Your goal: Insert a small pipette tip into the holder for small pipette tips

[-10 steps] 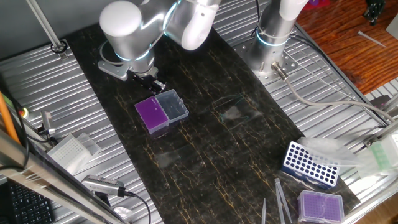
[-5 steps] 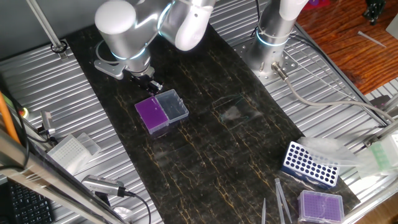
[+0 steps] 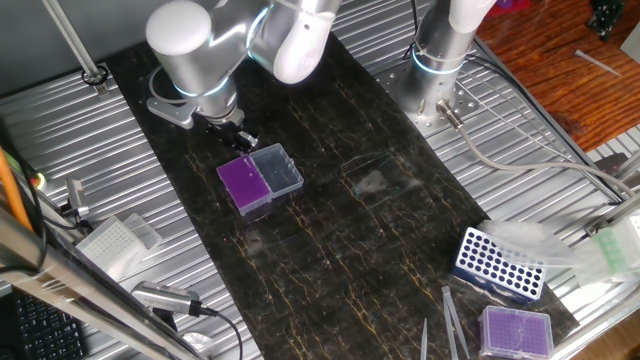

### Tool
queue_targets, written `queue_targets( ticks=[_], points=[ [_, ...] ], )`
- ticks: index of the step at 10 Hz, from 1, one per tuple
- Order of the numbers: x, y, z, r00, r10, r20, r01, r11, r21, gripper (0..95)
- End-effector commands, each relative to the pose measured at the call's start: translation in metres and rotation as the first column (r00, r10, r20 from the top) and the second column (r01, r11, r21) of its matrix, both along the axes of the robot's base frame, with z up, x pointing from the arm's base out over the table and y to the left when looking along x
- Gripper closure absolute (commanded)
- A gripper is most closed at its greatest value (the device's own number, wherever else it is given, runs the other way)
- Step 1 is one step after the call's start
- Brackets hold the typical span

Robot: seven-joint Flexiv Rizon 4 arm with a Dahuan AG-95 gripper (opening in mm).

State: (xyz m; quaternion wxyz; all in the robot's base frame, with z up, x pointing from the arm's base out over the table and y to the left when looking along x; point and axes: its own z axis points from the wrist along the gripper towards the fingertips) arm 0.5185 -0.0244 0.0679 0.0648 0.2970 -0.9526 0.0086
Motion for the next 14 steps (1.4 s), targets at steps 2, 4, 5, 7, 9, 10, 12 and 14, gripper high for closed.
queue_targets(
  ticks=[2, 4, 5, 7, 9, 10, 12, 14],
  points=[
    [0.0009, -0.0004, -0.0009, 1.0, 0.003, 0.0, -0.003, 1.0, 0.002, 95.0],
    [0.0024, -0.0003, -0.0013, 1.0, 0.004, 0.0, -0.004, 1.0, 0.004, 95.0],
    [0.0025, -0.0003, -0.0014, 1.0, 0.004, 0.0, -0.004, 1.0, 0.004, 95.0],
    [0.0028, -0.0004, -0.002, 1.0, 0.004, 0.001, -0.004, 1.0, 0.004, 95.0],
    [0.0031, -0.0005, -0.0027, 1.0, 0.006, 0.002, -0.006, 1.0, 0.004, 95.0],
    [0.0034, -0.0005, -0.0029, 1.0, 0.004, 0.003, -0.004, 1.0, 0.004, 95.0],
    [0.0043, -0.0006, -0.0041, 1.0, 0.001, 0.006, -0.001, 1.0, 0.004, 95.0],
    [0.0049, -0.0002, -0.0049, 1.0, -0.022, 0.006, 0.022, 1.0, 0.017, 95.0]
  ],
)
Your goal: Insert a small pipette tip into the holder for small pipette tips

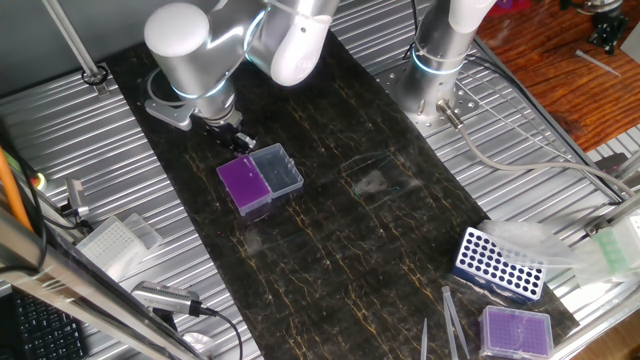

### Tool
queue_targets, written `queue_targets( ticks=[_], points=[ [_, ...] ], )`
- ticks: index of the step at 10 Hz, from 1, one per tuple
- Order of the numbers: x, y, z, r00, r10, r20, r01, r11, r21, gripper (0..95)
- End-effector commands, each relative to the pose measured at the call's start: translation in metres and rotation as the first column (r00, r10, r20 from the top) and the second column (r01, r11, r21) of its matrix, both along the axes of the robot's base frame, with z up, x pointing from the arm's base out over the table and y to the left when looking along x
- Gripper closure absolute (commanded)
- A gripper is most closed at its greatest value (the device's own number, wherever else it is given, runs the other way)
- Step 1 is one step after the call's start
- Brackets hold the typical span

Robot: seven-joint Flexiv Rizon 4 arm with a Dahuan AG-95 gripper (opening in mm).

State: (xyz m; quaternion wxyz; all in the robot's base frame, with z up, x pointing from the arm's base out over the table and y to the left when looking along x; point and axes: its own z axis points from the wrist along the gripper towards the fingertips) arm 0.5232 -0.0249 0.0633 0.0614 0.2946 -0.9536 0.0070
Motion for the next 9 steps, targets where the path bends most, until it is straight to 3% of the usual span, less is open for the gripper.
queue_targets(
  ticks=[1, 9],
  points=[
    [0.0008, 0.001, -0.0008, 1.0, -0.024, 0.001, 0.024, 1.0, 0.019, 95.0],
    [0.0004, 0.0012, -0.001, 0.994, -0.11, -0.008, 0.11, 0.992, 0.056, 95.0]
  ],
)
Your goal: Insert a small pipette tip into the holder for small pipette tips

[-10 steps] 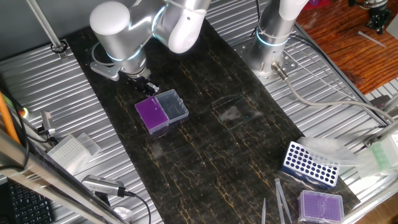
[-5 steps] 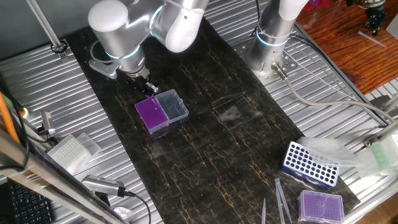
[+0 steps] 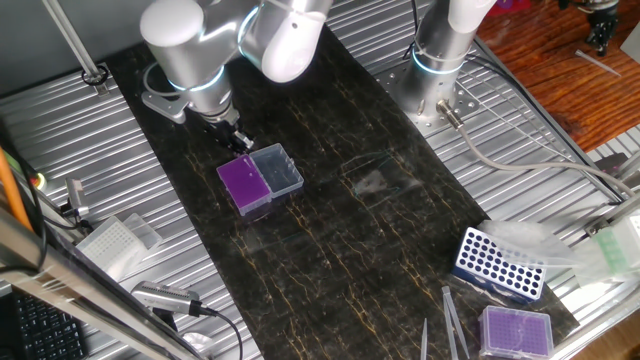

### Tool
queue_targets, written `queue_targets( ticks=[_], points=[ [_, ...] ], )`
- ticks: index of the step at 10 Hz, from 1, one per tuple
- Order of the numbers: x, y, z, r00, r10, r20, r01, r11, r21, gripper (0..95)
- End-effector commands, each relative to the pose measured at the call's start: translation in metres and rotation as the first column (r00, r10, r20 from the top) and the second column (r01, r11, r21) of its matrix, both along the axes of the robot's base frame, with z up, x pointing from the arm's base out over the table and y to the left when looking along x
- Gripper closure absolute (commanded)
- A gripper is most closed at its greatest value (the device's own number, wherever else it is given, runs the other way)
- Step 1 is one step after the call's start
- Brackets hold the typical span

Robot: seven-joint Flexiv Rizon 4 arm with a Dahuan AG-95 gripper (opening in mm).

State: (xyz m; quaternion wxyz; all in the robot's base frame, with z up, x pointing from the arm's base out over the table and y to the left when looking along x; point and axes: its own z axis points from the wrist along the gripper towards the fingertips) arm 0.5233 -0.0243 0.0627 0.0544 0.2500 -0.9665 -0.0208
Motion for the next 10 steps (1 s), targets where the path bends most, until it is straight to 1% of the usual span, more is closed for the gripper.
queue_targets(
  ticks=[1, 5, 8, 10],
  points=[
    [-0.0001, 0.0006, -0.0002, 1.0, -0.03, -0.006, 0.03, 1.0, 0.008, 95.0],
    [0.0, 0.0019, -0.0003, 0.998, -0.067, -0.008, 0.067, 0.998, 0.02, 95.0],
    [-0.0011, 0.0035, 0.0033, 0.997, -0.076, -0.005, 0.076, 0.997, 0.014, 95.0],
    [-0.0014, 0.0071, 0.0015, 0.996, -0.084, -0.001, 0.084, 0.996, 0.011, 95.0]
  ],
)
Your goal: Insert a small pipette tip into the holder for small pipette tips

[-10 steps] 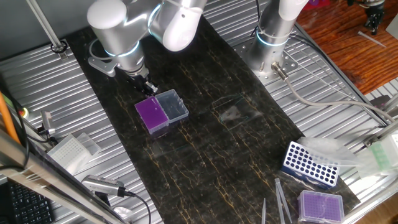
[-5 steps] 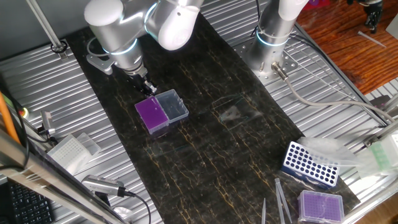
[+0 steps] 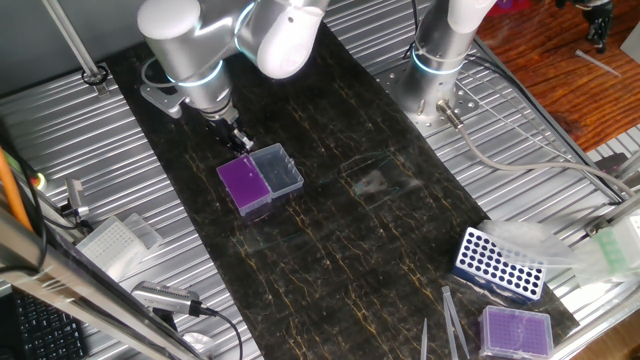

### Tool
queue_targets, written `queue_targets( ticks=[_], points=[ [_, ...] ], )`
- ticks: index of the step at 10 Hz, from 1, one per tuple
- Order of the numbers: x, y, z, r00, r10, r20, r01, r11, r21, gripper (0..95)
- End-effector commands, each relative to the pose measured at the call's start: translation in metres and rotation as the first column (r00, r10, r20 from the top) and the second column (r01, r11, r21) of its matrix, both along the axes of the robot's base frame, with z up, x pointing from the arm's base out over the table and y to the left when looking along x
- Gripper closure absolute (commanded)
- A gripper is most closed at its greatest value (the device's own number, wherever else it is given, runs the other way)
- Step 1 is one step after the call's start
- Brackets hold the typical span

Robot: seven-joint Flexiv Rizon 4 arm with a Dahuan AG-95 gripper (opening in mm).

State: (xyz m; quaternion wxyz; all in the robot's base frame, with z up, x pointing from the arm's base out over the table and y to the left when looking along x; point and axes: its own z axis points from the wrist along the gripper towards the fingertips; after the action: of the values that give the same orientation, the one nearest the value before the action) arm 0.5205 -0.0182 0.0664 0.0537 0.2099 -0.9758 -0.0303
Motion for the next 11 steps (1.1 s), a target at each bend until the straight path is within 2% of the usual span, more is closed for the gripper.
queue_targets(
  ticks=[1, 4, 6, 9, 11],
  points=[
    [0.002, 0.002, -0.003, 1.0, -0.001, 0.004, 0.001, 1.0, -0.003, 95.0],
    [0.004, 0.011, -0.002, 1.0, -0.012, 0.007, 0.012, 1.0, -0.006, 95.0],
    [0.001, 0.018, -0.002, 1.0, -0.03, 0.006, 0.03, 1.0, -0.008, 95.0],
    [0.0, 0.02, -0.001, 0.999, -0.032, 0.004, 0.032, 1.0, 0.0, 95.0],
    [-0.002, 0.021, 0.006, 1.0, -0.024, -0.001, 0.024, 1.0, 0.003, 95.0]
  ],
)
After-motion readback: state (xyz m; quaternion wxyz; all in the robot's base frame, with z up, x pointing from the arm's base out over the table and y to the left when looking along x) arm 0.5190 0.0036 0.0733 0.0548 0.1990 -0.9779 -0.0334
